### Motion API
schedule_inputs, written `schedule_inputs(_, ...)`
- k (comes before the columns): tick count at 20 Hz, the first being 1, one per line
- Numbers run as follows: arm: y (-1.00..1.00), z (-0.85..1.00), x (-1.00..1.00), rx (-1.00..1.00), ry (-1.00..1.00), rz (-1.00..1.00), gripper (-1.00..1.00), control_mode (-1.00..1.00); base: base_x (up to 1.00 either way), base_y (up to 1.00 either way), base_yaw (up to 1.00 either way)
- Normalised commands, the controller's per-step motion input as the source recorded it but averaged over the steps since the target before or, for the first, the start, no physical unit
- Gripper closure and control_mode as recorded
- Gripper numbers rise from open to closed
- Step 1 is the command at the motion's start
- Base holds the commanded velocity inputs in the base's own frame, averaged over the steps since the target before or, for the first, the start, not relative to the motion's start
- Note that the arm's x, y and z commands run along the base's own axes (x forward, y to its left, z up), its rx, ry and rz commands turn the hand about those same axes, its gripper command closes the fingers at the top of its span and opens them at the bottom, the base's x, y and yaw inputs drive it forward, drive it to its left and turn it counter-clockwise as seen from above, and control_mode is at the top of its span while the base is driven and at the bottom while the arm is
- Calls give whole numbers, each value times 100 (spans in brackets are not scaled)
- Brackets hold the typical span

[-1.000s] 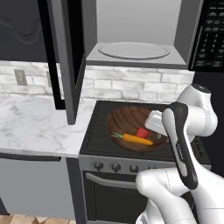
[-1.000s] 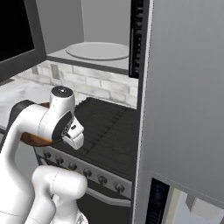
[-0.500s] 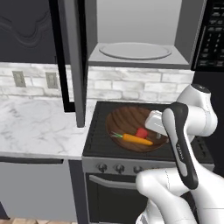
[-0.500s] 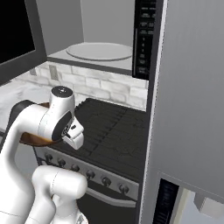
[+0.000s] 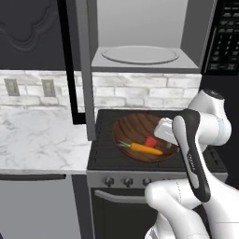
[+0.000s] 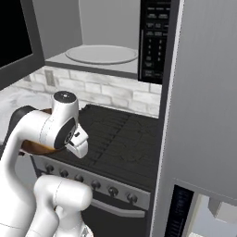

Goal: Place the bowl containing the bell pepper and carrot in the microwave. Close the microwave door and press the start button to microwave the meal.

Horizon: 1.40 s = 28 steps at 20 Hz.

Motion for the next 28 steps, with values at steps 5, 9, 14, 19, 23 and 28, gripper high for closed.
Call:
schedule_inputs(5,3,0,2,0,0,-1,100,-100,3,5,-13)
schedule_inputs(9,3,0,2,0,0,-1,100,-100,0,0,0)
schedule_inputs(14,0,0,0,0,0,0,100,-100,0,0,0)
schedule_inputs(19,0,9,-1,0,-2,0,100,-100,0,0,0)
schedule_inputs(23,0,44,-17,0,-12,0,100,-100,0,0,0)
schedule_inputs(28,0,68,-16,1,-12,0,100,-100,0,0,0)
